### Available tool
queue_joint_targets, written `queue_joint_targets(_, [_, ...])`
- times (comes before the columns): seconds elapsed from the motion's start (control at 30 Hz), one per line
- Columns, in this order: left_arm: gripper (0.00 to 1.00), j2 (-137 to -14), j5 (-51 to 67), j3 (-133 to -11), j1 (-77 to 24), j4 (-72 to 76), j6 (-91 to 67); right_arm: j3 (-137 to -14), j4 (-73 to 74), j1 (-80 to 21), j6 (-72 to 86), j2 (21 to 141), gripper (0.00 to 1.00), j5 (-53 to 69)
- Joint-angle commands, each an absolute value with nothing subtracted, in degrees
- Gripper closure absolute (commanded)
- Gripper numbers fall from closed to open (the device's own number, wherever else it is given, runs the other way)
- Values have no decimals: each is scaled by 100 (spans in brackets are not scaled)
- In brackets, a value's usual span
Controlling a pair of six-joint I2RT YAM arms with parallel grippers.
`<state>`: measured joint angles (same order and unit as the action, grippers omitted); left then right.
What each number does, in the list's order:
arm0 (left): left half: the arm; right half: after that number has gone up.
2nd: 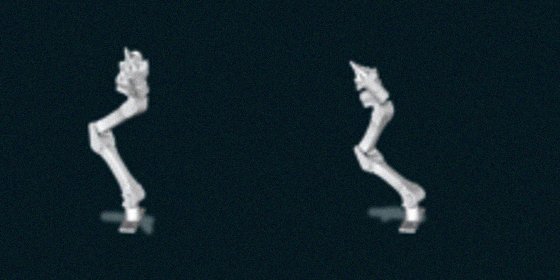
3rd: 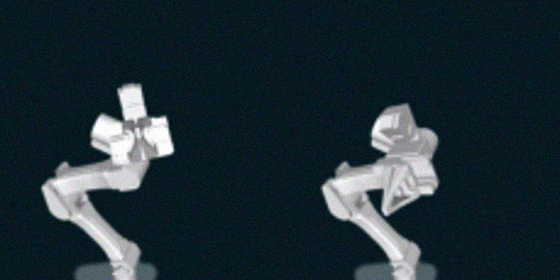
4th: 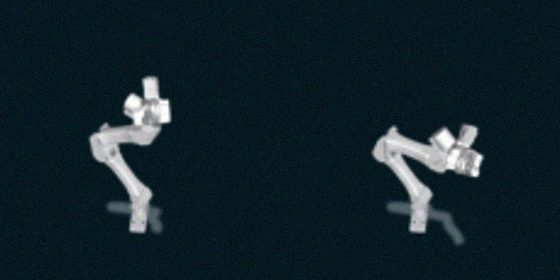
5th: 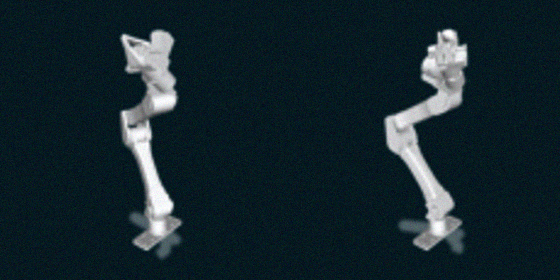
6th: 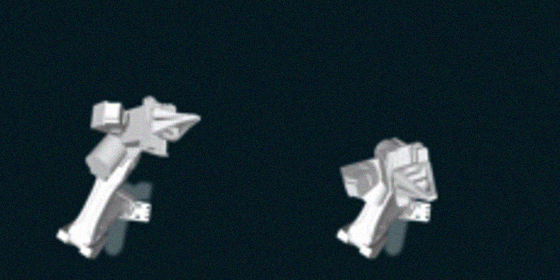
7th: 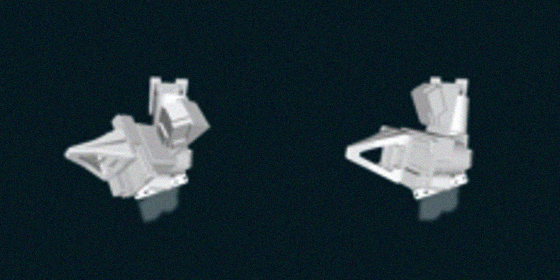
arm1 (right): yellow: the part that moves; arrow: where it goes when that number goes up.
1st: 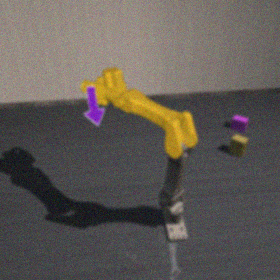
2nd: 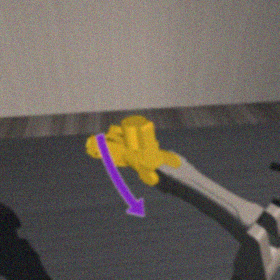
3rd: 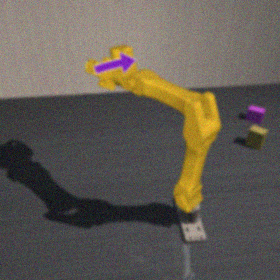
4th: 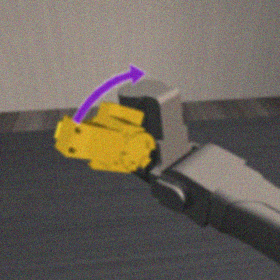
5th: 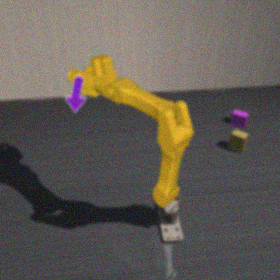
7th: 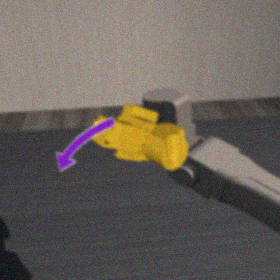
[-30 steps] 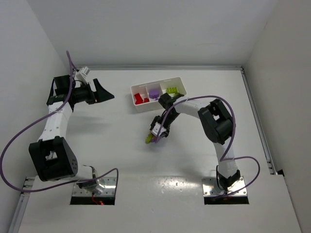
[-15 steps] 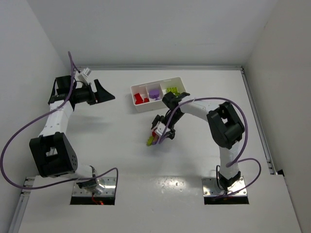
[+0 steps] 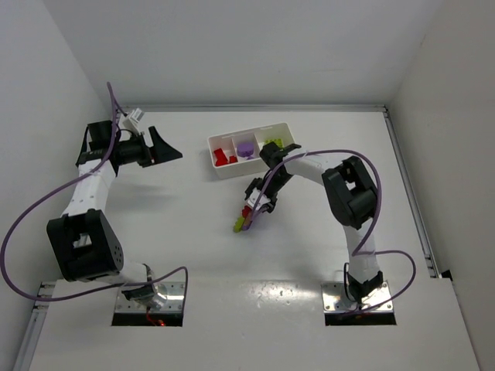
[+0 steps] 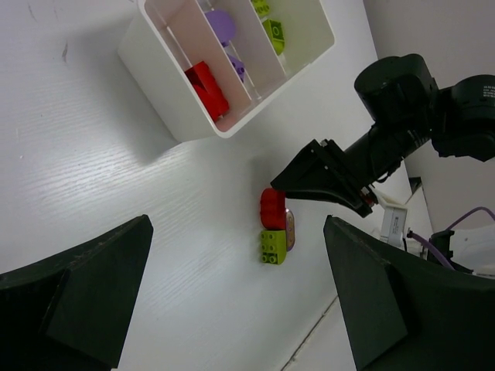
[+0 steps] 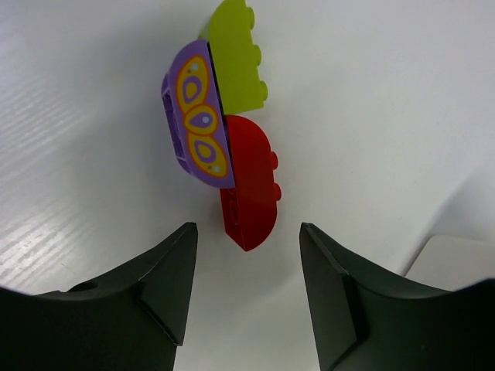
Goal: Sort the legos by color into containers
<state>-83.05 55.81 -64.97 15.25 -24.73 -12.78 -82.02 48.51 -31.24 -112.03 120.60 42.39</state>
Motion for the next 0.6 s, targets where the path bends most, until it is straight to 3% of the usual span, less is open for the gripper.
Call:
queue_joint_targets(0.0, [0, -8262, 5730, -6486, 1661, -2294, -1301, -8542, 4869, -3129, -11936, 12155, 44, 4403])
queue_joint_targets(0.57, [0, -8314, 5730, -6486, 1714, -2294, -1301, -8464, 4869, -3287, -11936, 12261, 52, 4456])
